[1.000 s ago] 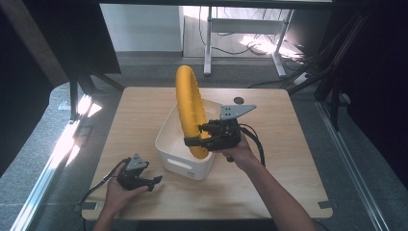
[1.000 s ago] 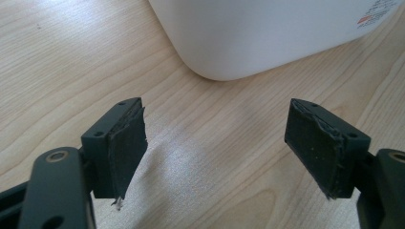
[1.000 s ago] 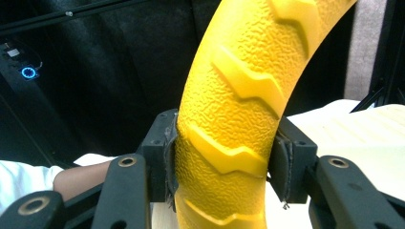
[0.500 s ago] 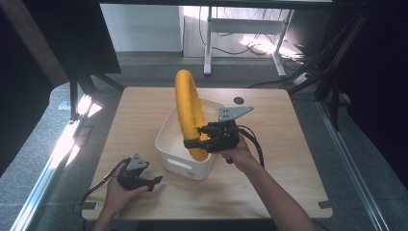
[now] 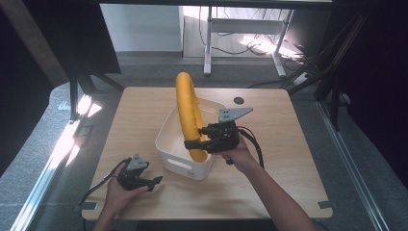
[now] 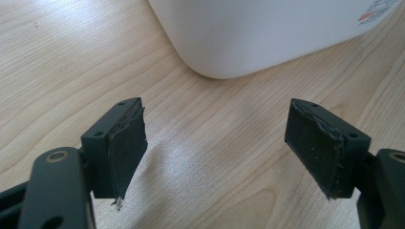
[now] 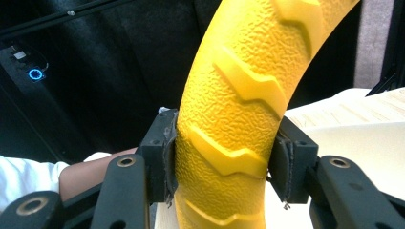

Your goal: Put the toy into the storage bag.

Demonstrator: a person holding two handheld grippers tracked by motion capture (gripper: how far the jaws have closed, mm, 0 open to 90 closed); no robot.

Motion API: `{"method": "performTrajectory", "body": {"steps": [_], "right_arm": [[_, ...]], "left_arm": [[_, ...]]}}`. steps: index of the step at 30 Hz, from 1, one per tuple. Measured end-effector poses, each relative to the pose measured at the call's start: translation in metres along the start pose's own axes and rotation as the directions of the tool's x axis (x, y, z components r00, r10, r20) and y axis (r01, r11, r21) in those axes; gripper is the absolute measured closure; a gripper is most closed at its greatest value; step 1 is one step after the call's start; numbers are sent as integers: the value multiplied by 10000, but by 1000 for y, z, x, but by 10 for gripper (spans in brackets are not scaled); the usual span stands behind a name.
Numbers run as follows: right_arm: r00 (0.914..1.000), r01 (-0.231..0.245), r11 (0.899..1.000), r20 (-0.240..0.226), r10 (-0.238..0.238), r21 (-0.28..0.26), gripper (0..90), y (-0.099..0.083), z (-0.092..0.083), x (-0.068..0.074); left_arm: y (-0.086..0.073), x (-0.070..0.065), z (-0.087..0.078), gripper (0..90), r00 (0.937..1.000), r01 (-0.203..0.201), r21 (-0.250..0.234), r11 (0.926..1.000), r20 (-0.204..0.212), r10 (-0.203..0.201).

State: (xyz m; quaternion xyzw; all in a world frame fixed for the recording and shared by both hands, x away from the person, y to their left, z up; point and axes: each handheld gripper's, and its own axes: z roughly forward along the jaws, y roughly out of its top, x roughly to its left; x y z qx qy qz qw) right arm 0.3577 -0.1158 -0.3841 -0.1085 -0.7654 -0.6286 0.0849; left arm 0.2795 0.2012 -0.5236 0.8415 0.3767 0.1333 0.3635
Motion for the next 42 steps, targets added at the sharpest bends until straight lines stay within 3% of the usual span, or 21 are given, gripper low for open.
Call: {"method": "performTrajectory", "body": {"steps": [16, 20, 31, 42], "right_arm": [[9999, -13, 10000, 122, 13, 5, 488, -6, -4, -3], [9993, 213, 9997, 320, -217, 134, 481, -8, -4, -1], [9987, 105, 9999, 494, -111, 113, 471, -14, -9, -3], [9967, 449, 9986, 669, -465, 264, 405, -13, -10, 1]], "left_arm": [[0, 0, 1, 219, 10000, 0, 44, 10000, 32, 0], [0, -1, 1, 219, 10000, 0, 48, 10000, 45, 0], [0, -1, 2, 218, 10000, -32, 78, 10000, 85, 32], [-1, -2, 1, 216, 9999, -25, 92, 10000, 143, 24]]}}
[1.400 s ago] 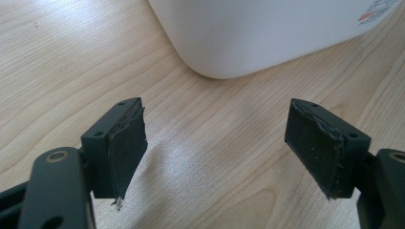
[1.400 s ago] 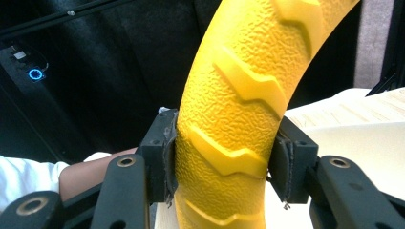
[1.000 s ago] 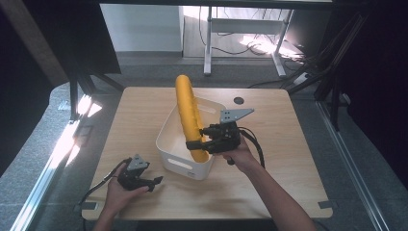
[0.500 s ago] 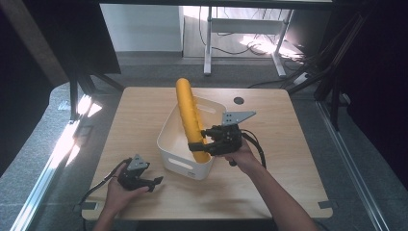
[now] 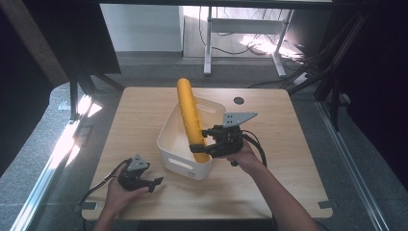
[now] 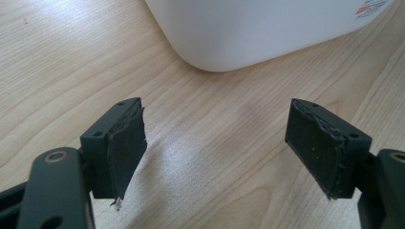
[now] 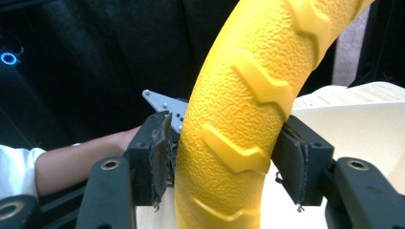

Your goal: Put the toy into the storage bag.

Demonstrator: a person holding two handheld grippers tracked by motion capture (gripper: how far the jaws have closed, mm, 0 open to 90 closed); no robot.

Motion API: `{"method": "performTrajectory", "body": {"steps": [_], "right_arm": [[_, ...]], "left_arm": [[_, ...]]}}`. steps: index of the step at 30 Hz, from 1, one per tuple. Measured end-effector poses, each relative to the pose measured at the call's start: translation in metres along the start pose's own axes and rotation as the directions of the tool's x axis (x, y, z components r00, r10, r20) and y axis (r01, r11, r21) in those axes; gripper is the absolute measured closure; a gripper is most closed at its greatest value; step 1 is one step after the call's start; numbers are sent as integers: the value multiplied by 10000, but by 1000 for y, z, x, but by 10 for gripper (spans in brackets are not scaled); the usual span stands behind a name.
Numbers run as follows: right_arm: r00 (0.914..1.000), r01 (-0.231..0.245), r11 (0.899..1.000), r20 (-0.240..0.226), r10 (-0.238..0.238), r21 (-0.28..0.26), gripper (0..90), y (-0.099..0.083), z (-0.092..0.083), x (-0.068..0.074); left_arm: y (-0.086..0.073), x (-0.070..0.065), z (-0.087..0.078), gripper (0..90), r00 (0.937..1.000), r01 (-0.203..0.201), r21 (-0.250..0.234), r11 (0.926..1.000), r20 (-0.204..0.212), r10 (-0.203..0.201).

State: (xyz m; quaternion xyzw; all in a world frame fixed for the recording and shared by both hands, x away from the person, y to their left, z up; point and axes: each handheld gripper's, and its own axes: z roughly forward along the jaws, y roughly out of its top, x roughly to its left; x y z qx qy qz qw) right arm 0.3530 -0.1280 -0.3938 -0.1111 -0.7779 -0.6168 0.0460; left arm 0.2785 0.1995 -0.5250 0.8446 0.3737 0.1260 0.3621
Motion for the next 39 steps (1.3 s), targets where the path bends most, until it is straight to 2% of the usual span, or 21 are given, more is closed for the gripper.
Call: {"method": "performTrajectory", "body": {"steps": [9, 30, 39], "right_arm": [[9993, -11, 9996, 386, 21, -283, 379, 0, -12, 2], [9991, -35, 9996, 419, 46, -268, 383, -5, -14, 0], [9982, -164, 9995, 572, 180, -276, 382, -11, -25, -2]], "left_arm": [[-1, -3, -2, 215, 10000, -1, -29, 10000, 11, 1], [-2, -2, -4, 215, 10000, -34, 5, 10000, -59, 34], [-3, -3, -5, 215, 9999, -48, 5, 10000, -92, 48]]}}
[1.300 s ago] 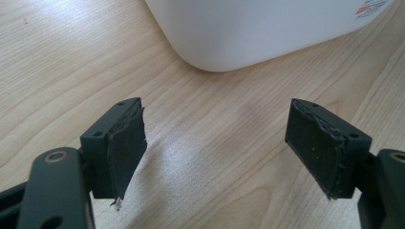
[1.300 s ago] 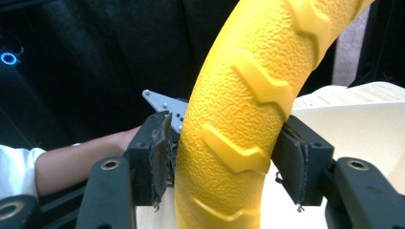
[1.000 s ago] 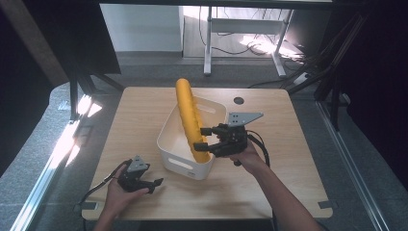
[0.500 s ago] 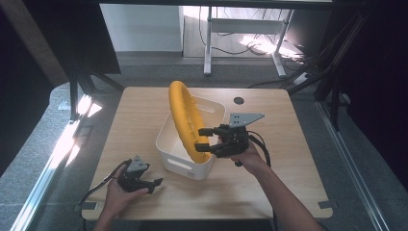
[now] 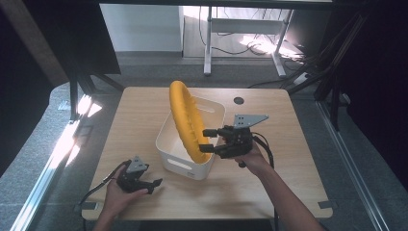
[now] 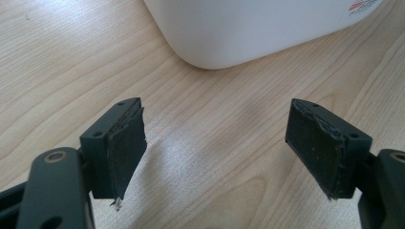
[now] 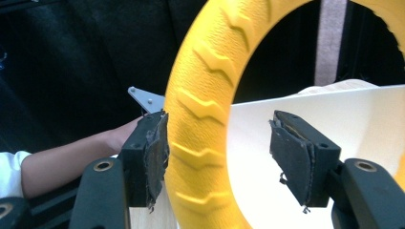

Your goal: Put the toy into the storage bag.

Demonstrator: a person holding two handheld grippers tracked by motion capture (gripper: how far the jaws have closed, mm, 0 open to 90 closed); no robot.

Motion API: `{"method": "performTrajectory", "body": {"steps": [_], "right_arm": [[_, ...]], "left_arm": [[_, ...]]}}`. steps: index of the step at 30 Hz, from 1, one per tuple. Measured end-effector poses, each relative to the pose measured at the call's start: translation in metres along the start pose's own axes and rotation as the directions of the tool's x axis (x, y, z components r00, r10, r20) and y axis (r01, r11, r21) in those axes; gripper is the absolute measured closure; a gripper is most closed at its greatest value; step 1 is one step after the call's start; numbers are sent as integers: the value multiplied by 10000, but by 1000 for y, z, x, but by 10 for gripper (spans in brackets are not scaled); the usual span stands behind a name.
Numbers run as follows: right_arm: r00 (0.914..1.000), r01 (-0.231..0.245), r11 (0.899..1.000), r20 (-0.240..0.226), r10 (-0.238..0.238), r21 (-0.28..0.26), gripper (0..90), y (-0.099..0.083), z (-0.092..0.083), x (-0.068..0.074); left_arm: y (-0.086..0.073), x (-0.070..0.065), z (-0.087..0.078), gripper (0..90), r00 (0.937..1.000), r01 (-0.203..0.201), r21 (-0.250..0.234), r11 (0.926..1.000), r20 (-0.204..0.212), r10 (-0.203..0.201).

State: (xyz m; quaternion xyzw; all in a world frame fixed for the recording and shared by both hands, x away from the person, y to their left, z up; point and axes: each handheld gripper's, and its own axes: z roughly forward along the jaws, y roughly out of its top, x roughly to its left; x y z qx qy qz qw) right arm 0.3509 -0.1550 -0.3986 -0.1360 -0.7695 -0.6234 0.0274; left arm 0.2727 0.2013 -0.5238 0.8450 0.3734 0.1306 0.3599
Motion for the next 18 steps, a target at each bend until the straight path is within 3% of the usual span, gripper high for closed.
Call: {"method": "performTrajectory", "body": {"steps": [9, 18], "right_arm": [[9962, -79, 9999, 870, 69, 108, 382, -14, -23, -5], [9814, -364, 9986, 1898, 285, 379, 381, -38, -55, -10]], "left_arm": [[0, 0, -1, 215, 10000, -56, -32, 10000, -21, 56], [-1, 0, -1, 215, 10000, -66, -34, 10000, -9, 66]]}}
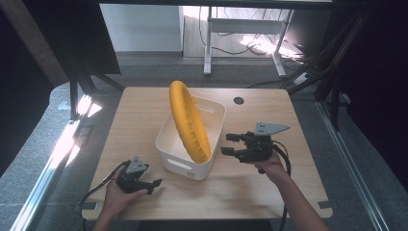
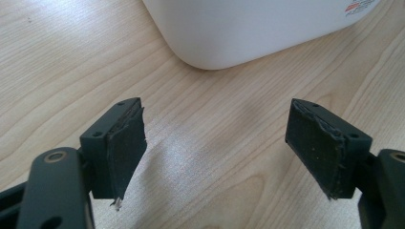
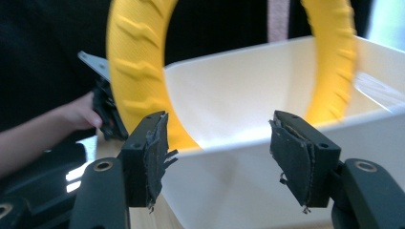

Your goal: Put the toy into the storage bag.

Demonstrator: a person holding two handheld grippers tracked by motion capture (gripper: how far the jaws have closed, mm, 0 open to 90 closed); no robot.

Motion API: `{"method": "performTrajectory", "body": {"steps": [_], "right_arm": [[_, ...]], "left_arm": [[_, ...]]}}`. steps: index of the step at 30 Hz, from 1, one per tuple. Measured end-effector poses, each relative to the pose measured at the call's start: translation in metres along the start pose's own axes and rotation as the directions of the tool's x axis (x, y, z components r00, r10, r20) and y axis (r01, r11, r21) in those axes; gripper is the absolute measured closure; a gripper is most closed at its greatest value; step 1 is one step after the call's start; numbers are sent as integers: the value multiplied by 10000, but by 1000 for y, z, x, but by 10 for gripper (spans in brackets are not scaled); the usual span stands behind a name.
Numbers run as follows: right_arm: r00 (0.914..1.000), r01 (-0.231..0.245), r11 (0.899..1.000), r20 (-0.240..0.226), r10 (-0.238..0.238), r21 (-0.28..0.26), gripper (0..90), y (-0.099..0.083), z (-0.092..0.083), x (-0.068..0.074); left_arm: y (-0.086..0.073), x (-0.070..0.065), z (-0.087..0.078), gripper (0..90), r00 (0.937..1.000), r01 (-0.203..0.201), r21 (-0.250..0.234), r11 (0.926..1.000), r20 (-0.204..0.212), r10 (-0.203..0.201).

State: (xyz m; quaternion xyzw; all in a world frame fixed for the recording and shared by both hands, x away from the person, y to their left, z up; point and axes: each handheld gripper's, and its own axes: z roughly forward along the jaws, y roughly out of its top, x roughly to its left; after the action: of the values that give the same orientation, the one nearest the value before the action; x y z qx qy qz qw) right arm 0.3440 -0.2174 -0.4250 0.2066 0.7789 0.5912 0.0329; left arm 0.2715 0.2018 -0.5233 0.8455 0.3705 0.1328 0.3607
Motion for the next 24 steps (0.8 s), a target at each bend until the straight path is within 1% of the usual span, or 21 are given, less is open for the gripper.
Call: {"method": "performTrajectory", "body": {"steps": [3, 5, 9, 15, 17, 19, 24], "right_arm": [[9992, -149, 9999, 367, 148, 31, 381, -10, -11, -6], [9983, -270, 9996, 520, 267, 48, 382, -16, -17, -9], [9944, -517, 9986, 934, 501, 148, 382, -30, -28, -14], [9862, -757, 9964, 1502, 690, 393, 382, -51, -36, -20], [9843, -912, 9951, 1552, 843, 378, 383, -56, -36, -23], [9826, -940, 9947, 1649, 859, 418, 383, -58, -36, -24], [9803, -992, 9949, 1736, 945, 184, 377, -58, -37, -25]], "left_arm": [[0, 0, 0, 215, 10000, -10, 15, 10000, 2, 10], [0, 0, 0, 215, 10000, -2, 22, 10000, 2, 2], [0, 0, 0, 215, 10000, 18, 7, 10000, -6, -18], [0, -1, 1, 215, 10000, 31, 76, 10000, -6, -31], [0, -1, 2, 215, 10000, 31, 87, 10000, -12, -31], [0, -1, 2, 214, 10000, 20, 98, 9999, -9, -20], [0, -1, 1, 214, 10000, 62, 37, 10000, 0, -62]]}}
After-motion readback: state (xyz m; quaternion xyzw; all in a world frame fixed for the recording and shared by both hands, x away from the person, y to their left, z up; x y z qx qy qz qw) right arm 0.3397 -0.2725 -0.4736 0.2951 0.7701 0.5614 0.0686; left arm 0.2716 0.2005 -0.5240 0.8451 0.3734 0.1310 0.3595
